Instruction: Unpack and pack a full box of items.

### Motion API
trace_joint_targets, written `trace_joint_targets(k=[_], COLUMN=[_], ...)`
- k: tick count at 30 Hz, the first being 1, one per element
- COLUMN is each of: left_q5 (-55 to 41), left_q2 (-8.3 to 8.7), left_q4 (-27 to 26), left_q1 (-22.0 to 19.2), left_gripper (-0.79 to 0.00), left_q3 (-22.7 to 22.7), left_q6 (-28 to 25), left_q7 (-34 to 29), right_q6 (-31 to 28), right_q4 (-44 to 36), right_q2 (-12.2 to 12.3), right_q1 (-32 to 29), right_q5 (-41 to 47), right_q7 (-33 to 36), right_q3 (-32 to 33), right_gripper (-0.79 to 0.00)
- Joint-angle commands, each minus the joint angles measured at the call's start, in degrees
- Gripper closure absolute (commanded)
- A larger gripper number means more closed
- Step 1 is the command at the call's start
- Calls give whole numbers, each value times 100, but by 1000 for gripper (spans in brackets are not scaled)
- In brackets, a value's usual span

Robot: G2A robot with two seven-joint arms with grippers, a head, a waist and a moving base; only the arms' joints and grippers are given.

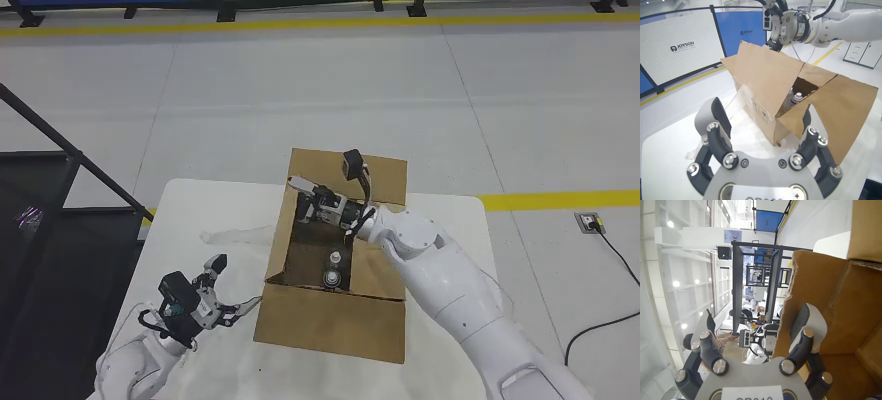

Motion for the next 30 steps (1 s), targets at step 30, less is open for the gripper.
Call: trace_joint_targets(k=[30], left_q5=[-1374], left_q2=[-231], left_q4=[41], left_q1=[-190], left_gripper=[-785], left_q3=[-59], left_q6=[2083], left_q7=[-1223], right_q6=[-925], right_q4=[1390], right_q2=[-595], right_q1=[626], right_q5=[426], right_q7=[1545], right_q3=[-241], right_gripper=[-785])
